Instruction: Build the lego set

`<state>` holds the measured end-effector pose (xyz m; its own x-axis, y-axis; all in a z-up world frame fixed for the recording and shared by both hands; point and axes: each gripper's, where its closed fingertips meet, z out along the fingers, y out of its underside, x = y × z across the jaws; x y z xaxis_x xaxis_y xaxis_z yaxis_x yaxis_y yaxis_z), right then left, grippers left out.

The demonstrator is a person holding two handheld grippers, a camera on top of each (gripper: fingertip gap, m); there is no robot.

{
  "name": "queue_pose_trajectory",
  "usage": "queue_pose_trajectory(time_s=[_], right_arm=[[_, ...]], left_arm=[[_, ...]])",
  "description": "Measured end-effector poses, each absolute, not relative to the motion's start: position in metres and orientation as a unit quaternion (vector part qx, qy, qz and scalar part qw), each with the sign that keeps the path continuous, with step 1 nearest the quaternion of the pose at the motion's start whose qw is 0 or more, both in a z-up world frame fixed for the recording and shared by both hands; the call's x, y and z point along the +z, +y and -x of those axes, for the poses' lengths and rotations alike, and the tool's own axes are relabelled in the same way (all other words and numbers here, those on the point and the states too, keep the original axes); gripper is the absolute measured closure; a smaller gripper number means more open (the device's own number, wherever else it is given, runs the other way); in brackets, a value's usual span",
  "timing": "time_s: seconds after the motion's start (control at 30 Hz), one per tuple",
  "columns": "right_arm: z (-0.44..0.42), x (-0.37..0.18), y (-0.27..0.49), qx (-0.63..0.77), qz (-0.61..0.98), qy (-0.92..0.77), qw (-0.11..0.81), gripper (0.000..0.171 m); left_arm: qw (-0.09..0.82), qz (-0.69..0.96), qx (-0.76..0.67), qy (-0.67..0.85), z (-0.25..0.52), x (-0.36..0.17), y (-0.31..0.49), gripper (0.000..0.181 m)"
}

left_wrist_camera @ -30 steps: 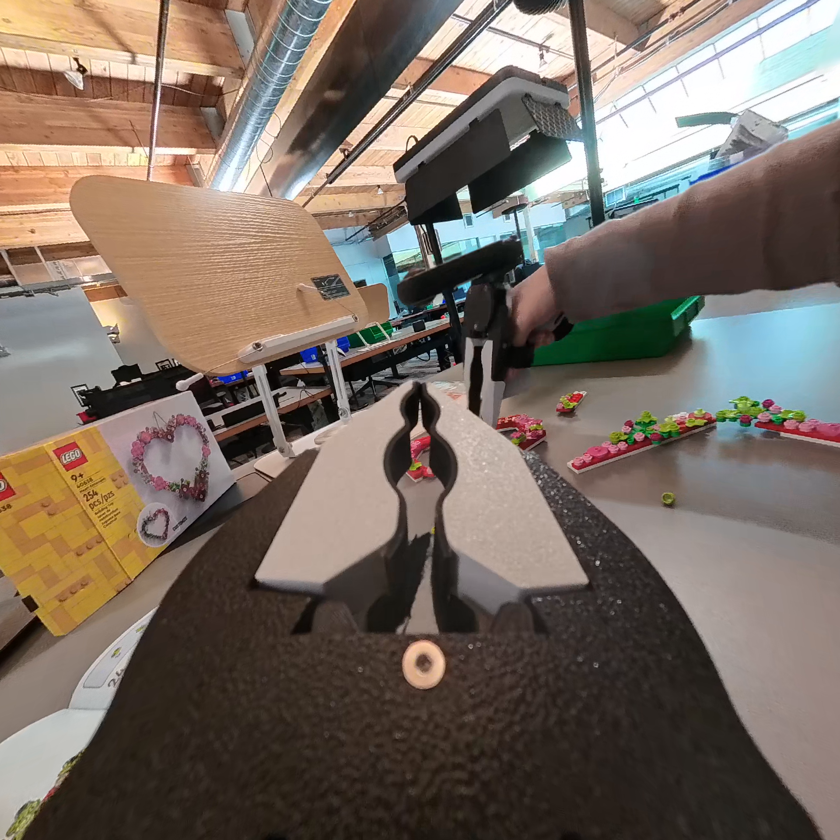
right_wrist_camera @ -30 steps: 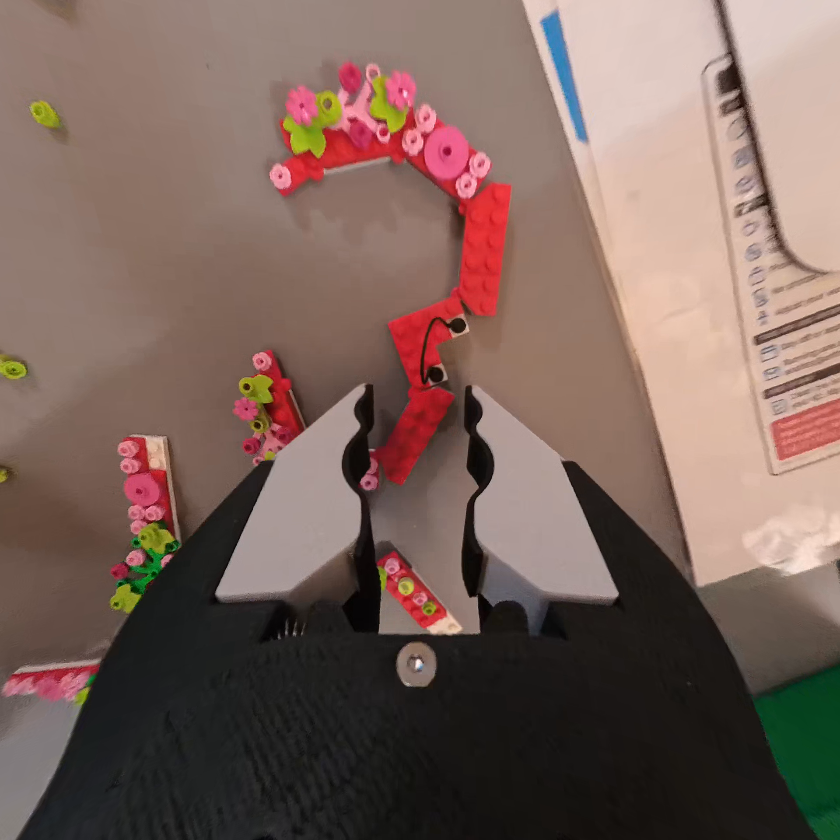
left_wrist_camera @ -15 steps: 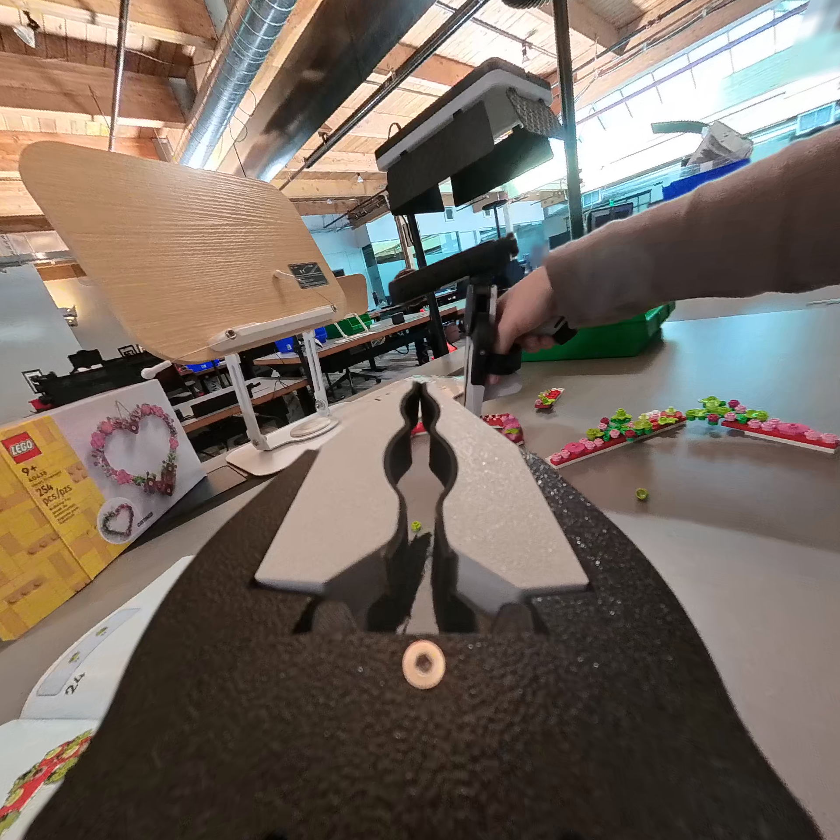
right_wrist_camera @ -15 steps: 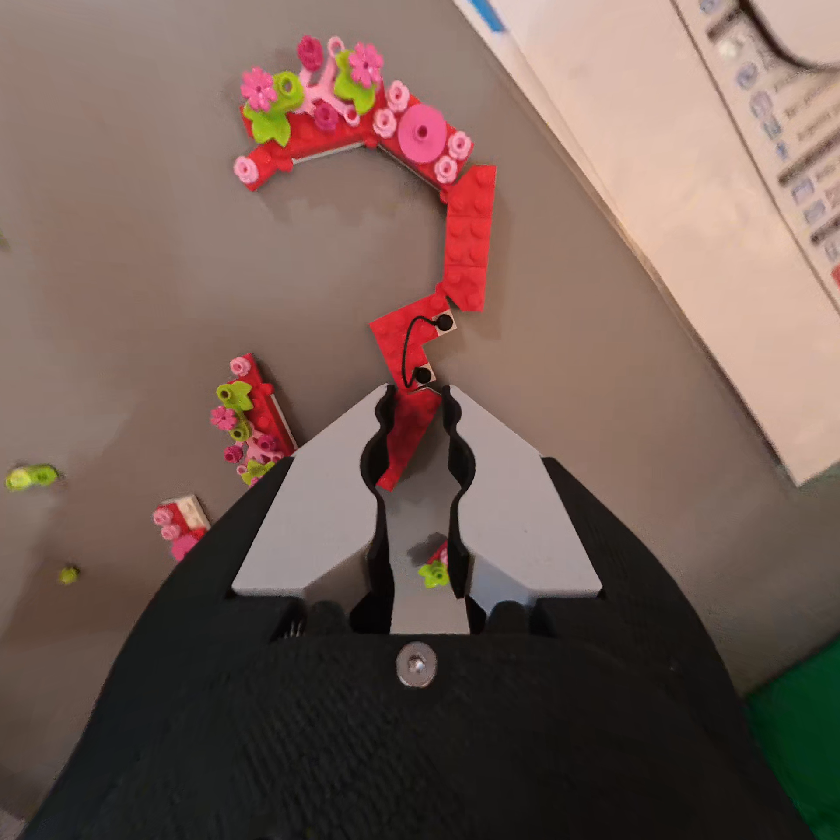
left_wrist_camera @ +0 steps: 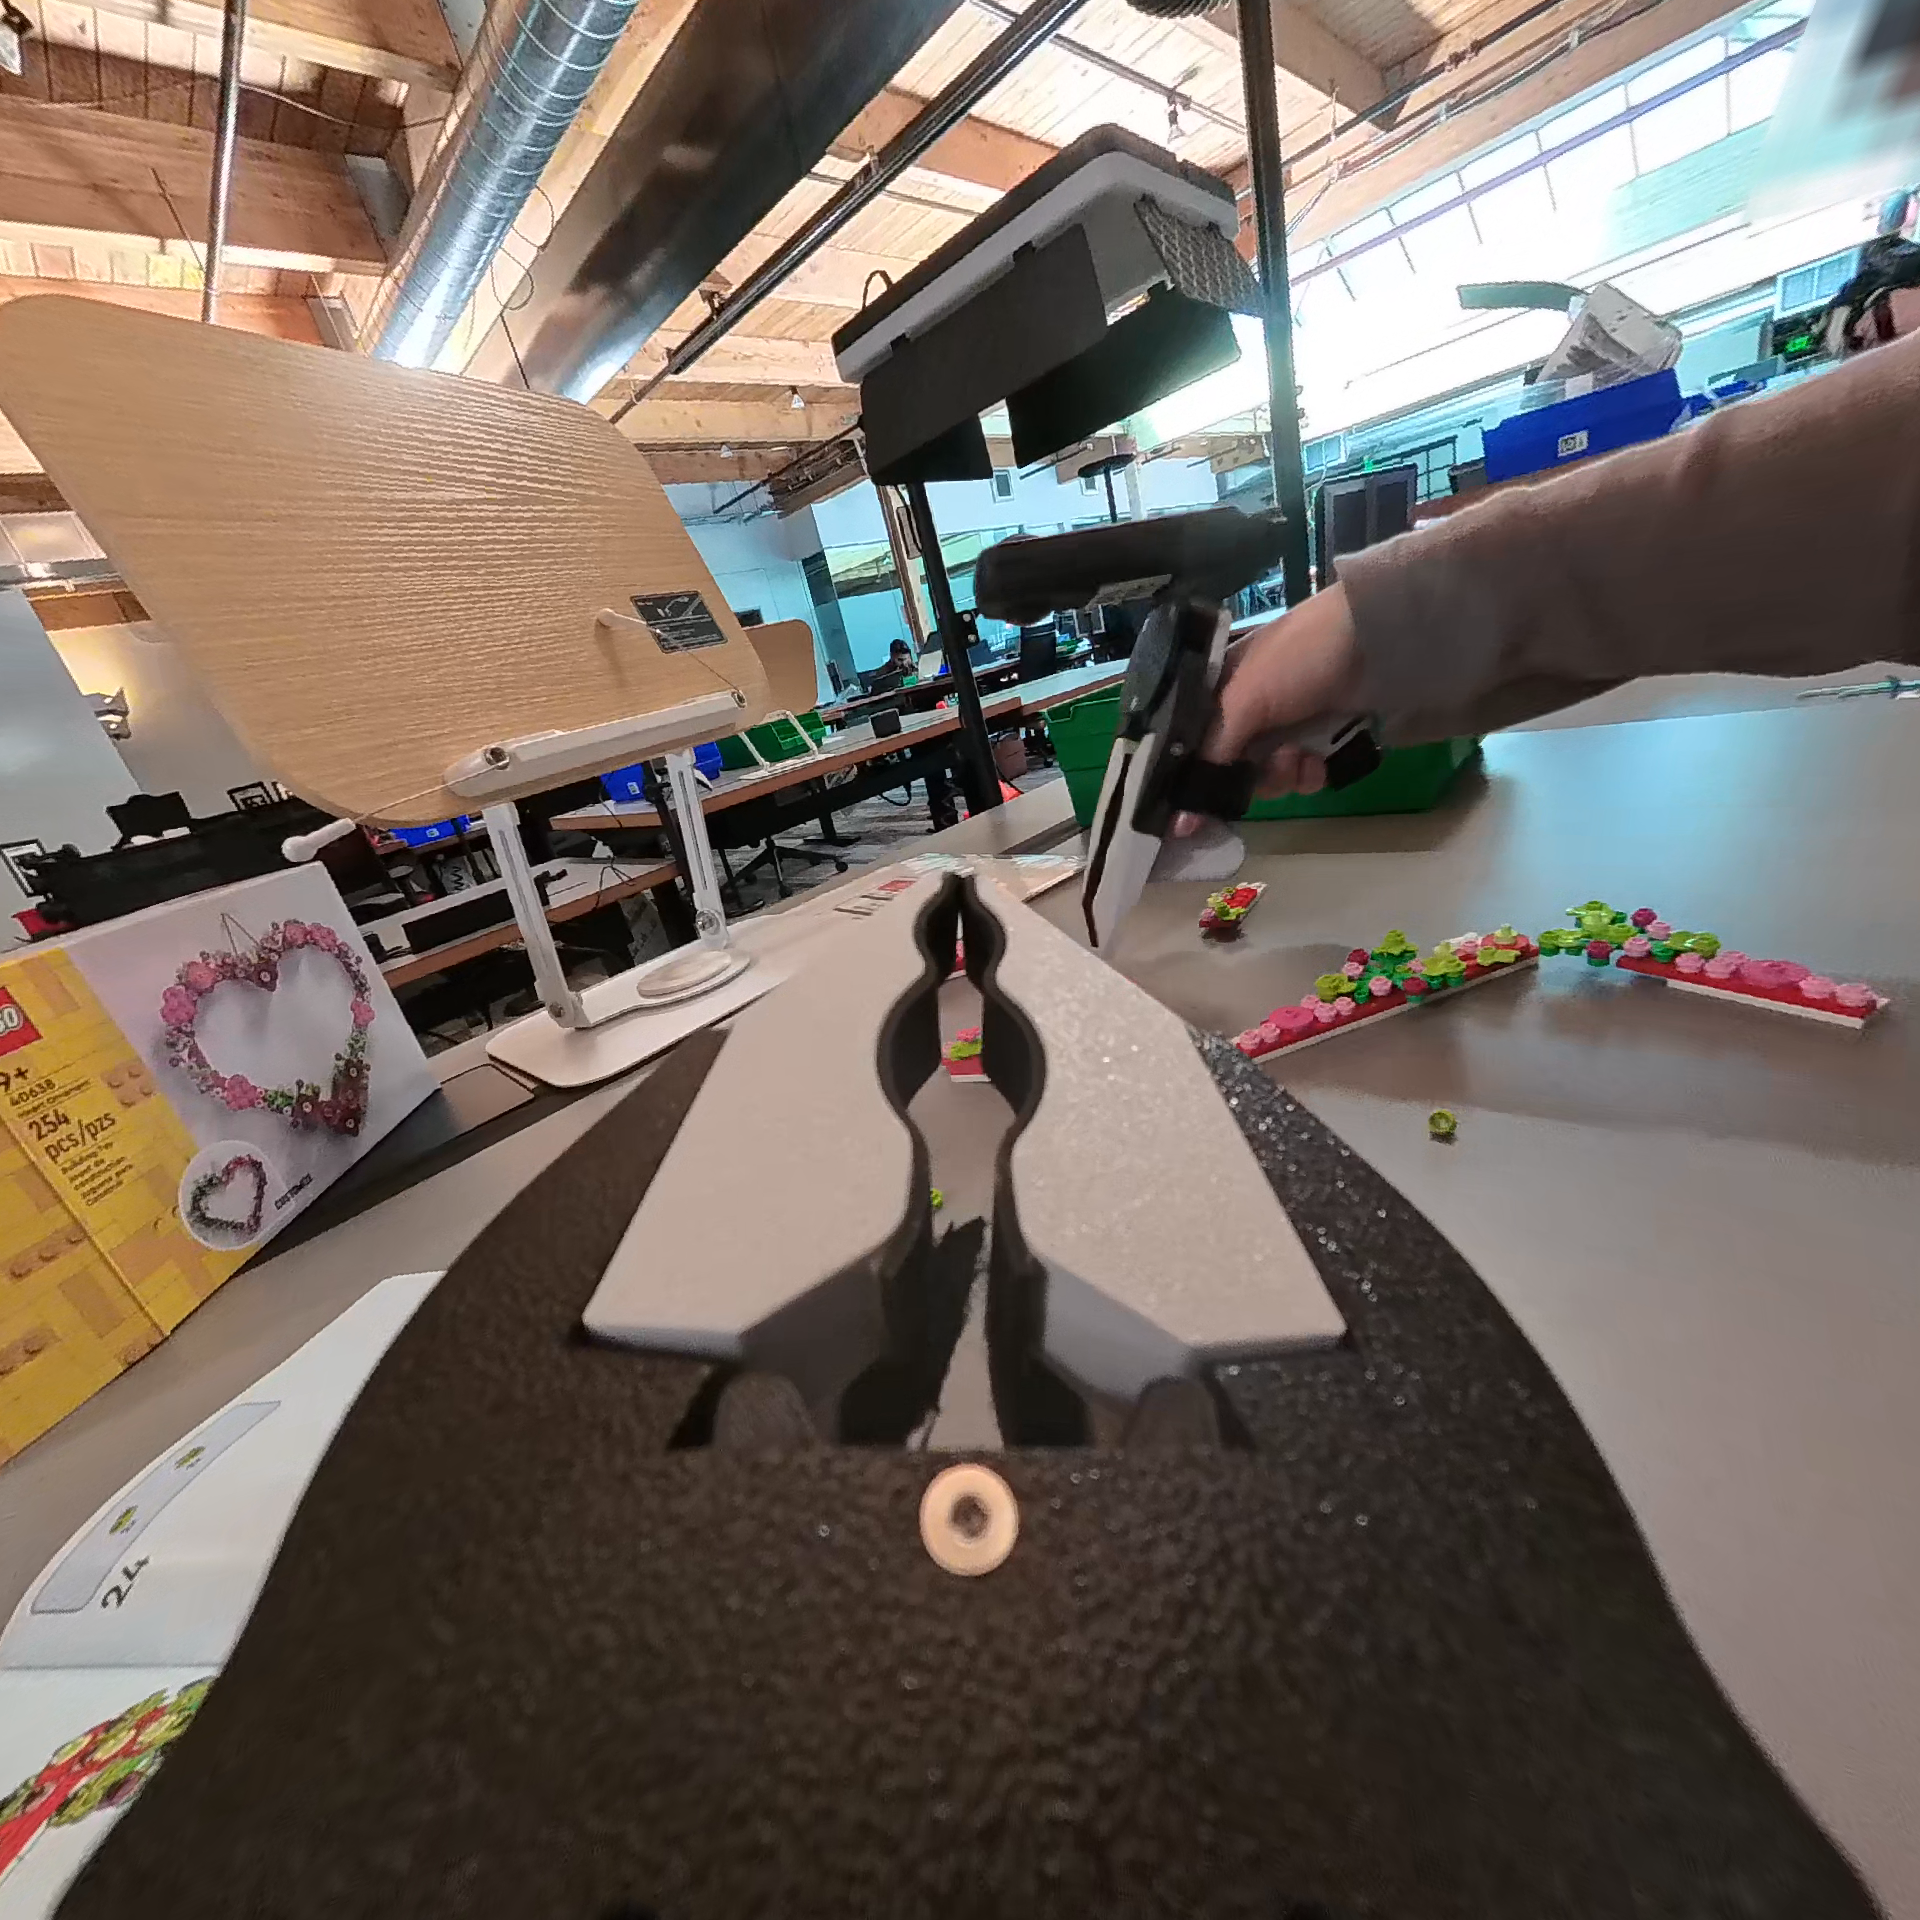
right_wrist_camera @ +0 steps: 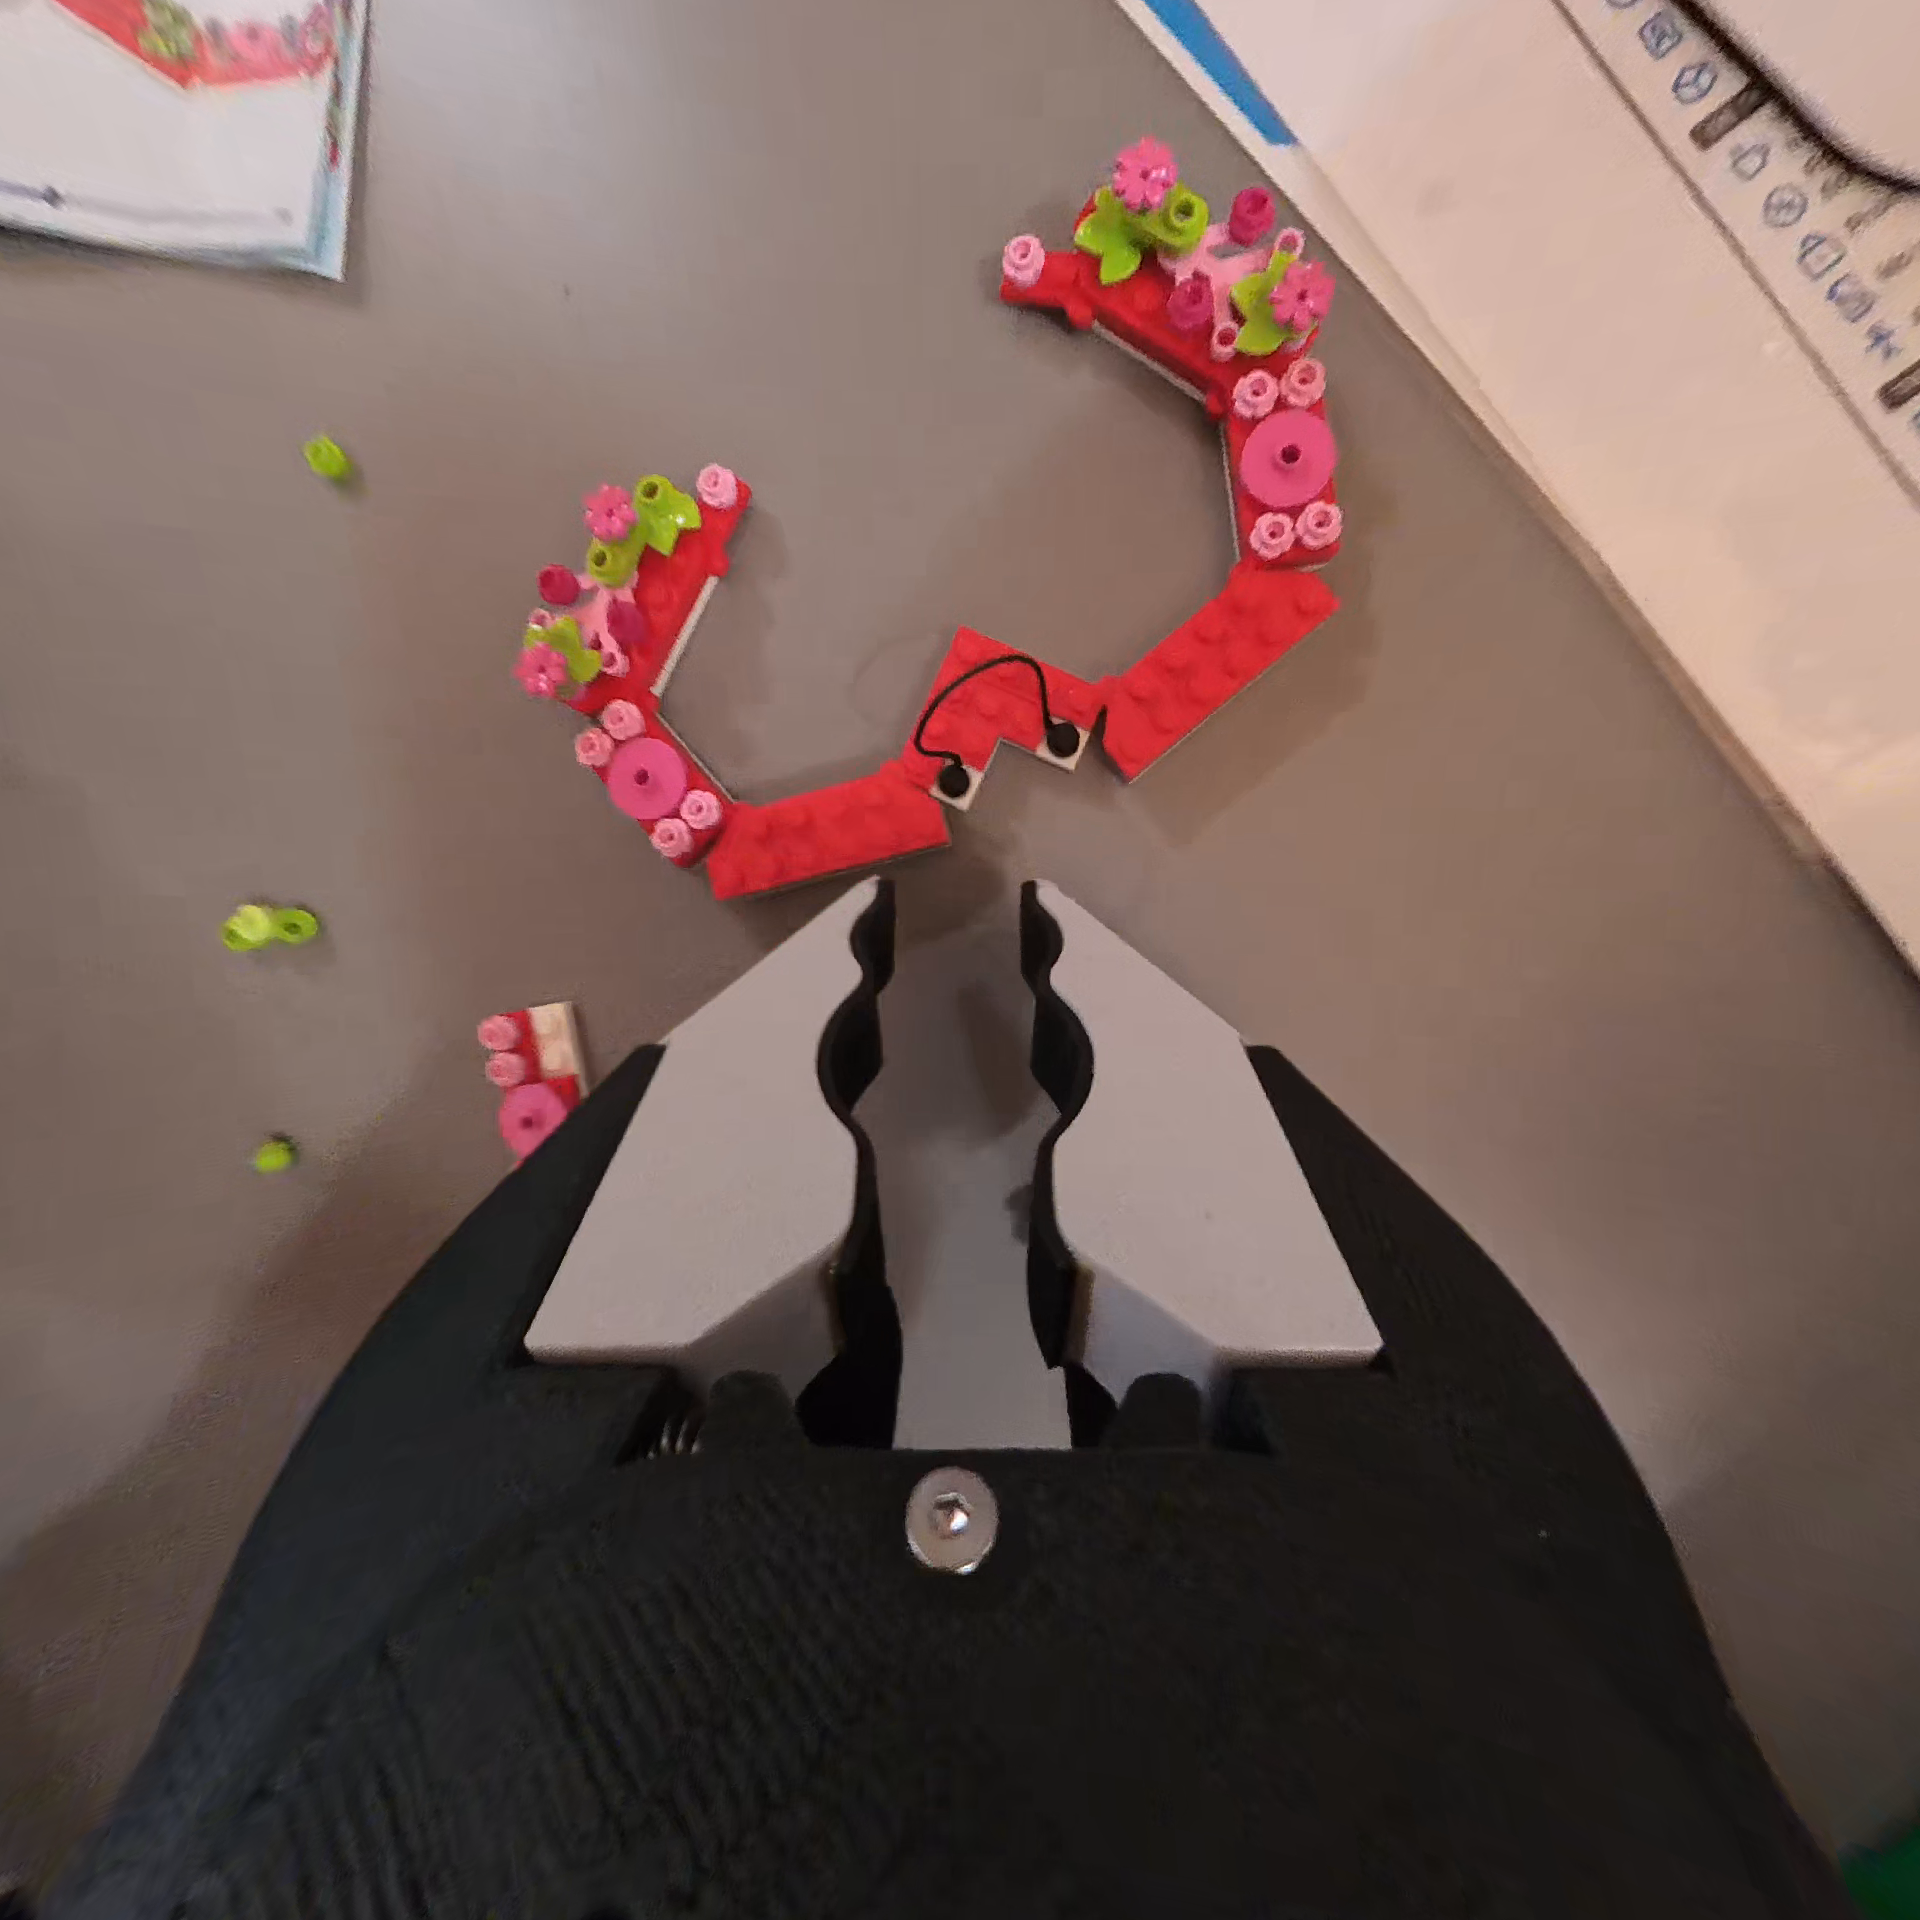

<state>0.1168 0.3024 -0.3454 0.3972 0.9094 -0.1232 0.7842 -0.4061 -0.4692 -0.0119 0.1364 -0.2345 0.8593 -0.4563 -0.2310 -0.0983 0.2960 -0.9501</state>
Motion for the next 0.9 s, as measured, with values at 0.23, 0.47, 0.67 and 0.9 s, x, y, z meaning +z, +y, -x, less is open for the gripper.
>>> queue_pose_trajectory(time_s=[0.23,0.47,0.67,0.9], right_arm=[[-0.108,-0.355,0.288,0.169,0.789,-0.57,0.155,0.155],[-0.073,-0.355,0.263,0.209,0.755,-0.601,0.16,0.155],[-0.064,-0.33,0.269,0.194,0.673,-0.681,0.216,0.14],[-0.084,-0.346,0.308,0.095,0.597,-0.775,0.181,0.128]], left_arm=[[0.768,0.579,-0.117,0.245,0.009,-0.235,0.135,0.181],[0.768,0.579,-0.119,0.246,0.009,-0.235,0.136,0.181],[0.769,0.577,-0.118,0.247,0.009,-0.234,0.135,0.181],[0.769,0.577,-0.117,0.25,0.008,-0.234,0.135,0.181]])
